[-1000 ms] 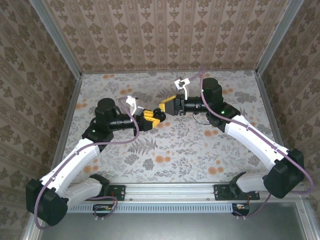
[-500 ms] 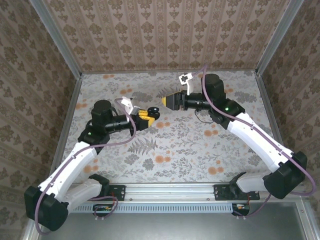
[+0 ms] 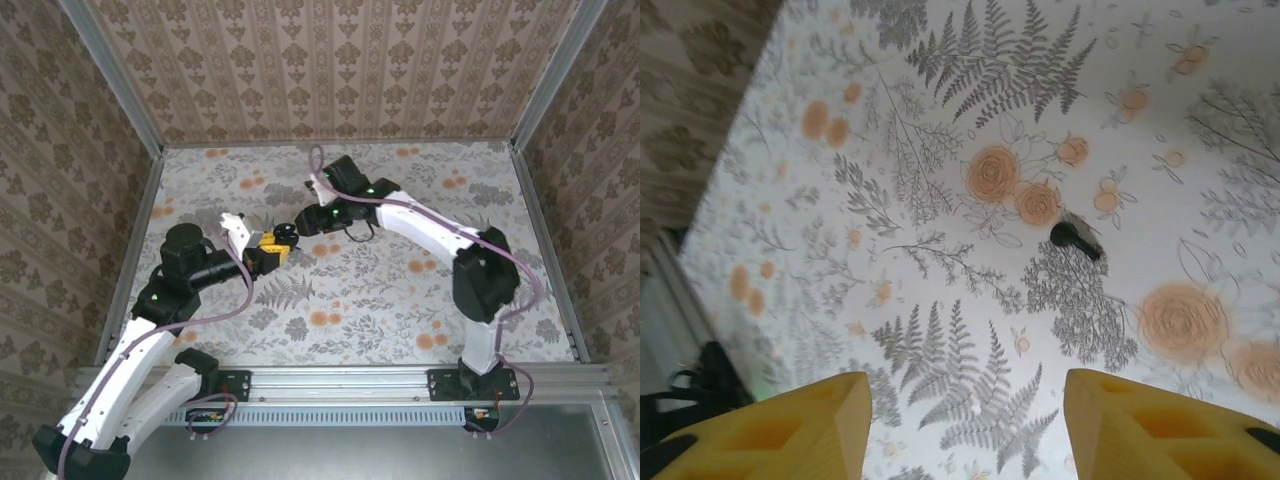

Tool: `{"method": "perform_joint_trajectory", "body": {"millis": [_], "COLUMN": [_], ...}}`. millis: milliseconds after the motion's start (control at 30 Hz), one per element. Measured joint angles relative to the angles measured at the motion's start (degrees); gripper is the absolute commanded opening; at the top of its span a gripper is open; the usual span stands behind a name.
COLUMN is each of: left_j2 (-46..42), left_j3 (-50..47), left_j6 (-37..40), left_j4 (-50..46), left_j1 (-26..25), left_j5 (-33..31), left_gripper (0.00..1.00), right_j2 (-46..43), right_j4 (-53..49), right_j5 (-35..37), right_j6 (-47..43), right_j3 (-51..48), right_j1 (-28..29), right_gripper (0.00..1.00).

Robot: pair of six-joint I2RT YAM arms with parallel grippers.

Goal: Insert the wireless bluetooth earbuds into the charging case

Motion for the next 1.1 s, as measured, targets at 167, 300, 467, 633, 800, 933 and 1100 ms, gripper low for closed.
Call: {"method": "perform_joint_trajectory", "body": {"millis": [167, 300, 467, 633, 800, 933, 1100], "left_j2": [-3.4, -6.3, -9.1, -9.6, -9.5, -9.5, -9.5], "left_j3": [-0.2, -0.9, -1.5, -1.6, -1.8, -2.1, -2.6], "left_j6": [0.7, 0.9, 0.8, 0.8, 0.9, 0.8, 0.8], "left_j4": [-2.7, -4.0, -5.6, -6.5, -6.6, -6.6, -6.6], "left_j1": [1.8, 1.9, 1.9, 1.9, 1.9, 1.9, 1.9], "left_j5": [-2.4, -3.6, -4.6, -5.2, -5.5, -5.6, -5.6], "left_gripper": [0.0, 0.0, 0.0, 0.0, 0.0, 0.0, 0.0], "right_j2": [9.9, 18.2, 25.9, 29.7, 32.2, 33.1, 35.3], "right_j4": [-5.4, -9.8, -14.7, -18.2, -19.9, -20.9, -21.4], "right_j5": [4.8, 11.2, 17.1, 20.0, 20.1, 20.1, 20.1], "right_j6": [-5.1, -10.1, -16.0, -20.3, -22.4, -23.2, -23.7], "right_j3": [10.7, 20.4, 28.3, 32.5, 36.2, 36.7, 36.8], "right_j1": [2.5, 4.1, 6.6, 8.5, 8.9, 8.8, 8.8], "right_gripper": [0.43, 0.42, 0.46, 0.48, 0.5, 0.51, 0.49]}}
